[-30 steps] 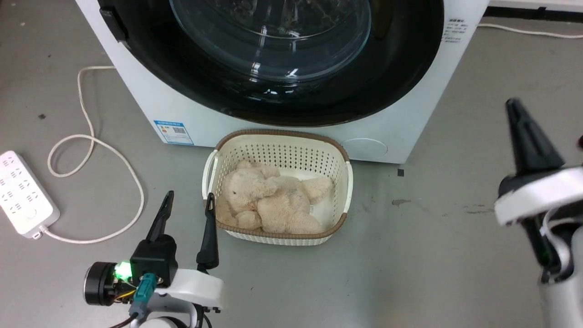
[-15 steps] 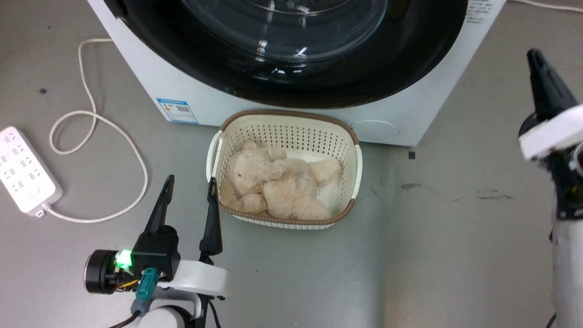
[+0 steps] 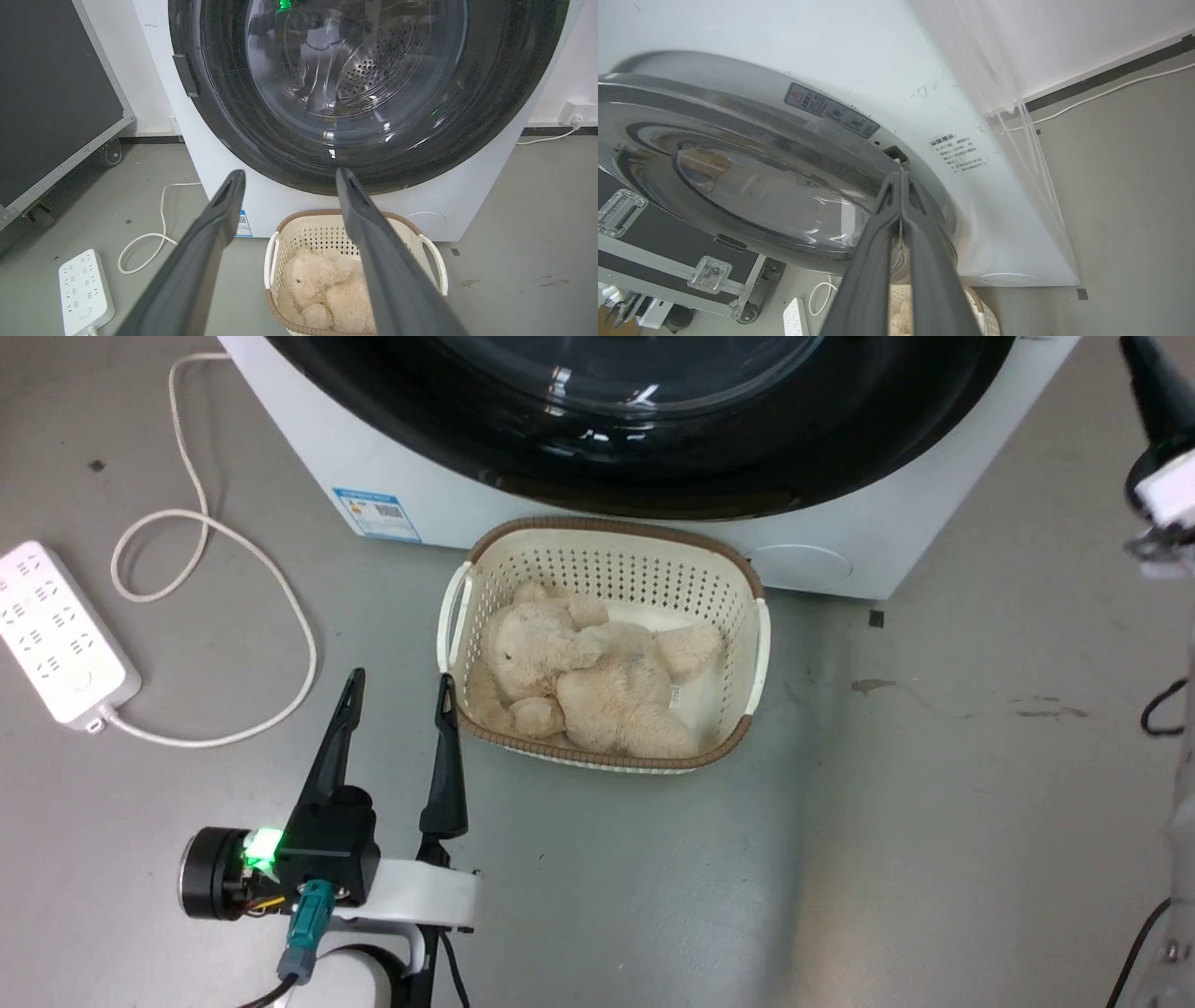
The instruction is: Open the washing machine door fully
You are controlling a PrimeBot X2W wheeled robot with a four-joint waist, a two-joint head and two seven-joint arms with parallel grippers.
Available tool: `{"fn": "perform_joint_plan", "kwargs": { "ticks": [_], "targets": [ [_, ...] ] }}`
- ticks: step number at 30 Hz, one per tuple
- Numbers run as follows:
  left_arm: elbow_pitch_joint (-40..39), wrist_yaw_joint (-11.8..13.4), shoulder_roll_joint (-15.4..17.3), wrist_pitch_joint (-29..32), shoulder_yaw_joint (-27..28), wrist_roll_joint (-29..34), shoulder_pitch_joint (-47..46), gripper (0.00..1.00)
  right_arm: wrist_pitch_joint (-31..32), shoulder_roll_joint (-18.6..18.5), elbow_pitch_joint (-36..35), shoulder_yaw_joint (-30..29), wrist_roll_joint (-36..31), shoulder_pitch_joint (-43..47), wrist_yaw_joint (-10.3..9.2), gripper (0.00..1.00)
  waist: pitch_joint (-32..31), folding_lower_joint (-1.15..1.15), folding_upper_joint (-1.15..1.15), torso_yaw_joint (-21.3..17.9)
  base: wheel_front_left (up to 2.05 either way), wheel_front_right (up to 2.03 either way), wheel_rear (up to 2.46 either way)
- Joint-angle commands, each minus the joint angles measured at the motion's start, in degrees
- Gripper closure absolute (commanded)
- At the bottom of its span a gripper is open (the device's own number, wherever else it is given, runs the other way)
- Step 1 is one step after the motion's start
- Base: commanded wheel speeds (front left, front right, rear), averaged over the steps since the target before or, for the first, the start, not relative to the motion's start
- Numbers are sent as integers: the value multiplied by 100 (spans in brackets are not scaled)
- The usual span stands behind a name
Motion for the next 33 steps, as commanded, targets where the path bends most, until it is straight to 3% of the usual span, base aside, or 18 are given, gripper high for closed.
{"fn": "perform_joint_plan", "kwargs": {
  "ticks": [1,18,33],
  "targets": [
    [-45,52,28,-55,-42,-20,-135,0,77,-56,122,-78,139,-252,-1,100,42,0,0,30,0,0,0],
    [-175,238,52,-259,-238,-34,-328,0,1459,-284,1641,-717,872,-1835,-2,100,487,0,0,204,0,0,0],
    [-266,401,65,-438,-446,-55,-485,0,2314,-277,2438,-1184,1320,-2808,-3,100,813,0,0,376,0,0,0]
  ]
}}
